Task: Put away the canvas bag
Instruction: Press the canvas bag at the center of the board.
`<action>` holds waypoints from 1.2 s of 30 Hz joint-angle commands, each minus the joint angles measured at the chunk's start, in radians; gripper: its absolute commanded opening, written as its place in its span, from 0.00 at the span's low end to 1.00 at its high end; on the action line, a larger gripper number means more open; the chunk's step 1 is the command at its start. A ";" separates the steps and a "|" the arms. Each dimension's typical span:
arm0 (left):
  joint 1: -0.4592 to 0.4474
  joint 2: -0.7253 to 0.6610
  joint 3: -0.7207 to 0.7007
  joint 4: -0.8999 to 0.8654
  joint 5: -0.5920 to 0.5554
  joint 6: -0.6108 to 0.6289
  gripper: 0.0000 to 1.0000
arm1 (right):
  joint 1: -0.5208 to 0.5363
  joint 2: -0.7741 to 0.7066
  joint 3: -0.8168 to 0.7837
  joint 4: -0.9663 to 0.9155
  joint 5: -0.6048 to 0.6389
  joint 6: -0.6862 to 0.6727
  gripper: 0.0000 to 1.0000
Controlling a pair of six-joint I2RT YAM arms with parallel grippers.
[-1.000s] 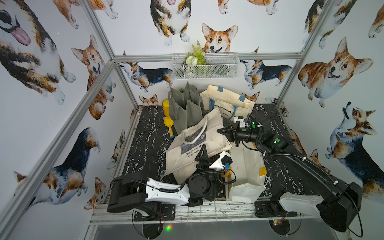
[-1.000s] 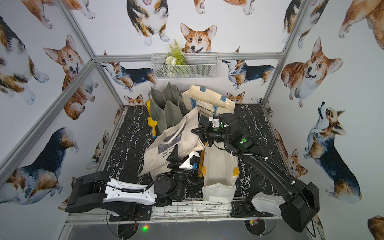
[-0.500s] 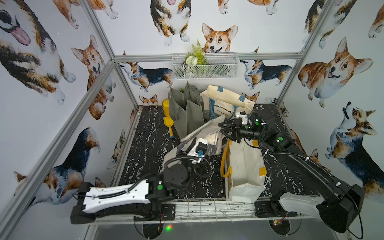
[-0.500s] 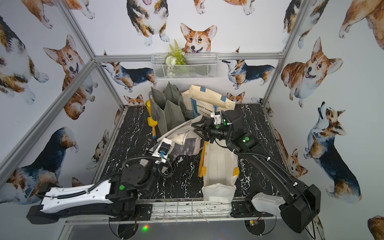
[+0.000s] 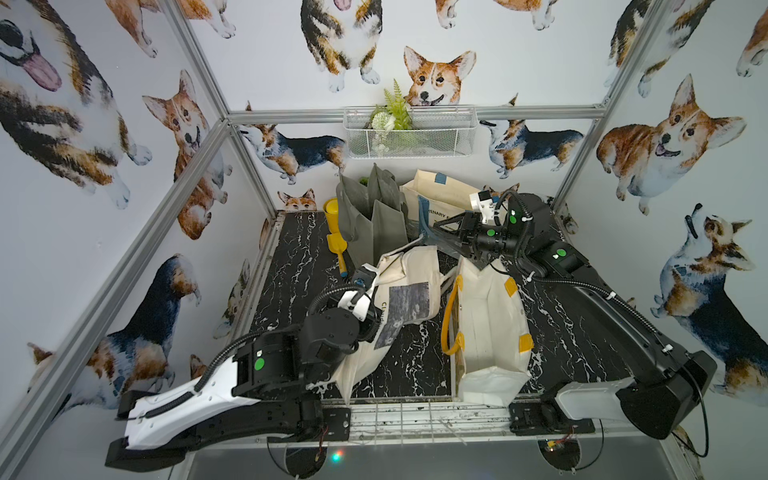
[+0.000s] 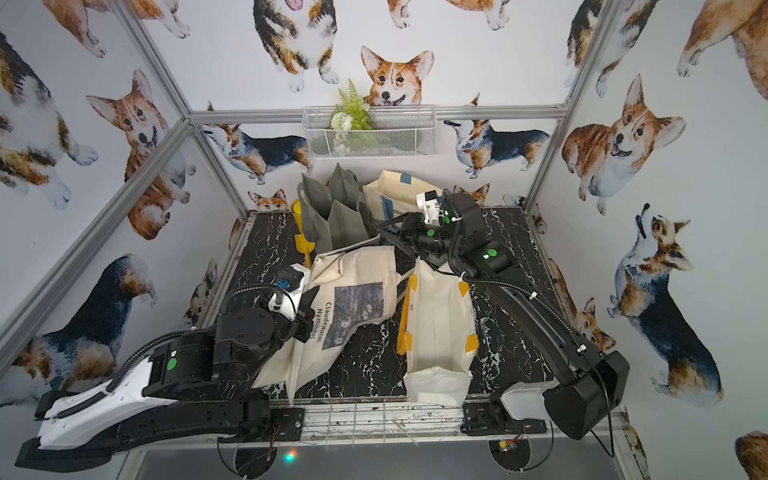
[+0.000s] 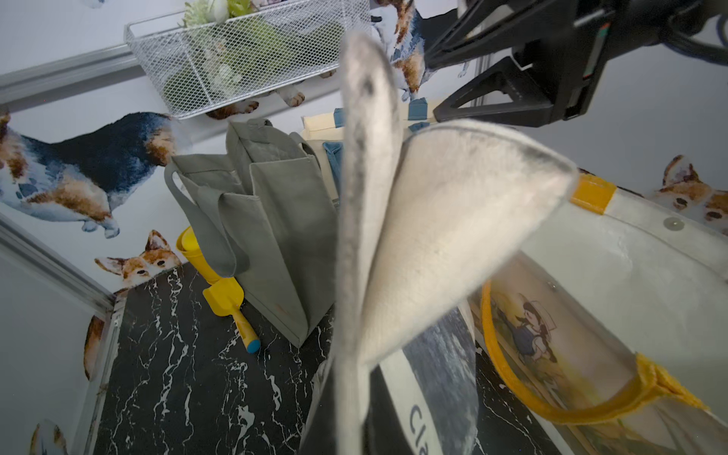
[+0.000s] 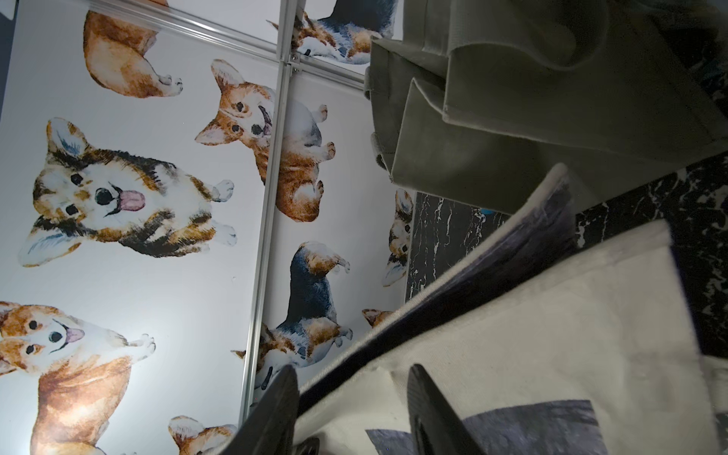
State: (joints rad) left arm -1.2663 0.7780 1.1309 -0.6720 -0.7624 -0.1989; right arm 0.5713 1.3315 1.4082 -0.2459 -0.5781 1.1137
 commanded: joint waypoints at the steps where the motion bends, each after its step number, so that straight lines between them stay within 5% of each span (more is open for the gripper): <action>1: 0.083 -0.020 0.018 -0.052 0.165 -0.073 0.00 | 0.008 0.019 0.054 -0.012 -0.073 -0.175 0.49; 6: 0.202 -0.021 0.035 -0.060 0.389 0.016 0.00 | 0.059 0.030 0.142 -0.120 -0.163 -0.441 0.50; 10: 0.287 0.015 0.087 -0.099 0.601 0.107 0.00 | 0.090 -0.090 0.039 -0.125 -0.263 -0.915 0.52; 12: 0.326 0.044 0.117 -0.139 0.678 0.136 0.00 | 0.090 -0.160 -0.040 -0.112 -0.297 -1.130 0.60; 14: 0.361 0.068 0.139 -0.157 0.767 0.167 0.00 | 0.081 -0.196 -0.082 -0.126 -0.266 -1.240 0.72; 19: 0.387 0.096 0.157 -0.149 0.893 0.232 0.00 | 0.034 -0.149 -0.037 -0.304 -0.332 -1.452 0.76; 29: 0.400 0.187 0.229 -0.173 1.106 0.285 0.00 | 0.038 -0.046 0.010 -0.385 -0.399 -1.646 0.75; 36: 0.400 0.267 0.271 -0.189 1.189 0.305 0.00 | 0.053 -0.046 -0.032 -0.301 -0.500 -1.578 0.57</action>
State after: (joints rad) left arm -0.8669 1.0203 1.3766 -0.8696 0.3325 0.0792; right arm 0.6216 1.2953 1.4052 -0.5987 -0.9924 -0.4706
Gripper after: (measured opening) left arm 0.084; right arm 0.624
